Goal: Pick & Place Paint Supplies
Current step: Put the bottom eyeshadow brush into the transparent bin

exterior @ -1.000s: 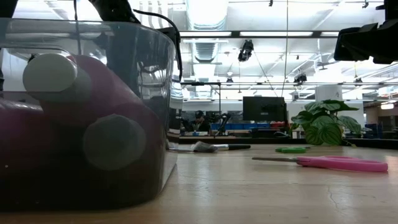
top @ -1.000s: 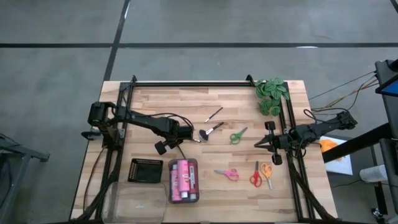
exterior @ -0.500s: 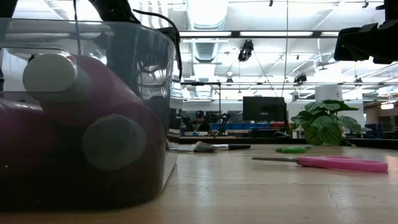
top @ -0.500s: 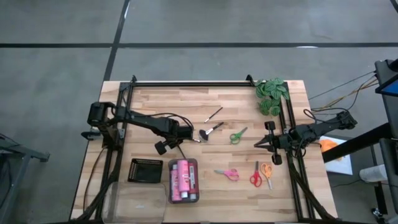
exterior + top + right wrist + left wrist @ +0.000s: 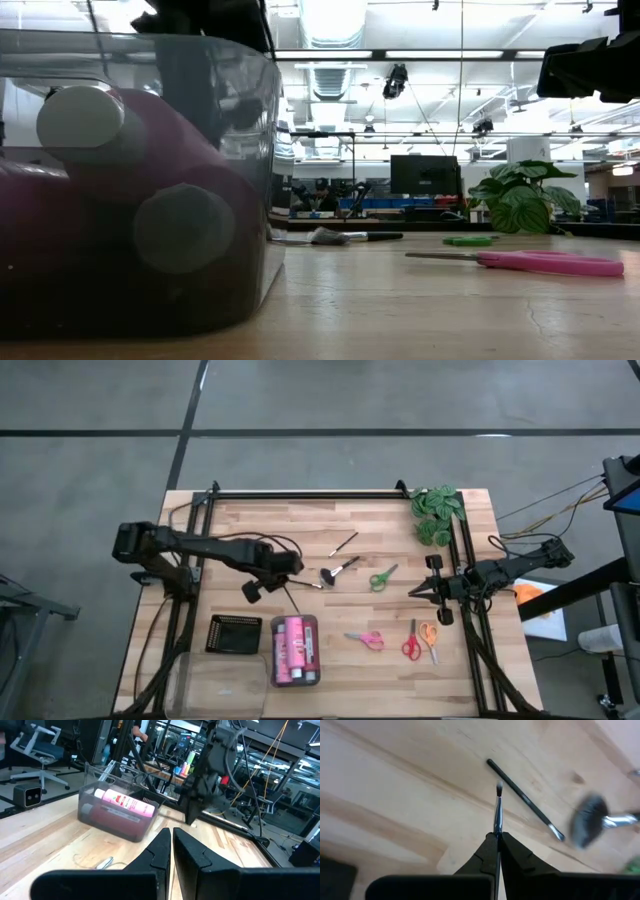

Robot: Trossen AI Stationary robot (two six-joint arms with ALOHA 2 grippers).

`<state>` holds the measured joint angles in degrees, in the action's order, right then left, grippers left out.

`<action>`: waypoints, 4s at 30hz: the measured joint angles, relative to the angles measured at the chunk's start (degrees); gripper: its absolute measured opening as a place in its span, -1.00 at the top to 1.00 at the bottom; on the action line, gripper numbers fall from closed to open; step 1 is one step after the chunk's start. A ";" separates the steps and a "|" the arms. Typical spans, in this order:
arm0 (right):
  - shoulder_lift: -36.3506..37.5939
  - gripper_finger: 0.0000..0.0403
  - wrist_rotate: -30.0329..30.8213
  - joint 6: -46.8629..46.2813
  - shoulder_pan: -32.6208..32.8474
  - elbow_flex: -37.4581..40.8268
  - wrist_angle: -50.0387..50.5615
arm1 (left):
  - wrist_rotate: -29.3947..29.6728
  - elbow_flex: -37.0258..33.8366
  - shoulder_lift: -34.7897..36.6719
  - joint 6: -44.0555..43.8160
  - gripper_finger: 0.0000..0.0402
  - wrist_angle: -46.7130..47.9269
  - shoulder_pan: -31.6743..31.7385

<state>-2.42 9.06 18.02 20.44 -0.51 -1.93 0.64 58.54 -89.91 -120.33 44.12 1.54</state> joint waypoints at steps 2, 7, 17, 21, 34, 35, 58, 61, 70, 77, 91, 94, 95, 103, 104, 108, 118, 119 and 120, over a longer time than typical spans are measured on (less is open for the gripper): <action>0.00 0.92 0.00 0.00 0.00 0.00 0.00 | 0.00 0.00 3.10 0.00 0.96 1.97 0.00; -0.02 0.92 0.00 0.00 0.00 0.00 -0.01 | 0.00 0.00 11.31 0.00 0.96 5.47 -0.15; 0.00 0.92 -0.02 0.00 0.00 -0.01 -0.02 | 3.09 0.04 20.48 -6.66 0.96 5.42 -9.93; 0.00 0.92 -0.02 0.00 0.00 -0.02 -0.02 | 5.02 0.04 20.32 -19.90 0.96 5.47 -19.08; -0.09 0.92 -0.02 0.00 -0.01 -0.02 -0.07 | 3.71 7.36 14.44 -57.68 0.98 11.47 -42.01; -0.16 0.92 0.00 0.00 0.00 -0.01 -0.07 | 2.17 9.00 13.57 -58.09 0.99 13.20 -42.33; -0.28 0.92 -0.02 0.00 0.00 -0.02 -0.04 | -19.78 21.81 -2.02 -59.71 1.00 27.20 -45.66; -0.28 0.92 -0.02 0.00 -0.02 0.00 -0.04 | -19.78 21.79 -5.33 -59.71 1.00 27.26 -46.13; -0.28 0.92 -0.02 0.00 0.00 0.00 -0.02 | -19.78 21.79 -11.94 -59.71 1.00 26.67 -46.34; -0.28 0.92 -0.02 0.00 0.00 -0.02 -0.02 | -19.28 20.80 -14.64 -59.69 1.00 26.50 -46.34; -0.31 0.92 -0.02 0.00 -0.01 -0.02 -0.02 | -18.67 20.52 -16.53 -59.68 1.00 25.42 -46.34; -0.31 0.92 -0.02 0.00 -0.02 0.00 -0.02 | -18.66 19.22 -16.51 -59.69 1.00 24.41 -46.34; -0.31 0.92 -0.02 0.00 -0.01 -0.01 -0.02 | -18.33 18.65 -16.51 -59.71 1.00 23.85 -46.34; -0.31 0.92 -0.02 0.00 0.00 -0.02 -0.02 | -15.45 16.14 -16.33 -59.80 0.87 19.48 -46.23; -0.31 0.92 -0.02 0.00 -0.01 -0.02 -0.03 | -15.47 16.13 -16.37 -59.69 0.83 19.42 -46.26; -0.31 0.92 -0.02 0.00 -0.01 -0.01 -0.02 | -15.63 16.13 -16.33 -59.70 0.71 19.50 -46.34; -0.31 0.92 -0.02 0.00 0.00 0.00 -0.02 | -15.72 16.18 -16.15 -59.53 0.53 18.95 -46.34; -0.31 0.92 -0.02 0.00 -0.02 0.00 -0.02 | -15.88 16.47 -16.13 -59.52 0.53 18.98 -46.34; -0.31 0.92 -0.02 0.00 0.00 0.00 -0.02 | -16.05 16.76 -16.08 -59.52 0.52 18.86 -46.34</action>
<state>-2.72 9.04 18.02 20.44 -0.52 -1.96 -15.41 75.31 -105.99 -179.85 62.98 -44.80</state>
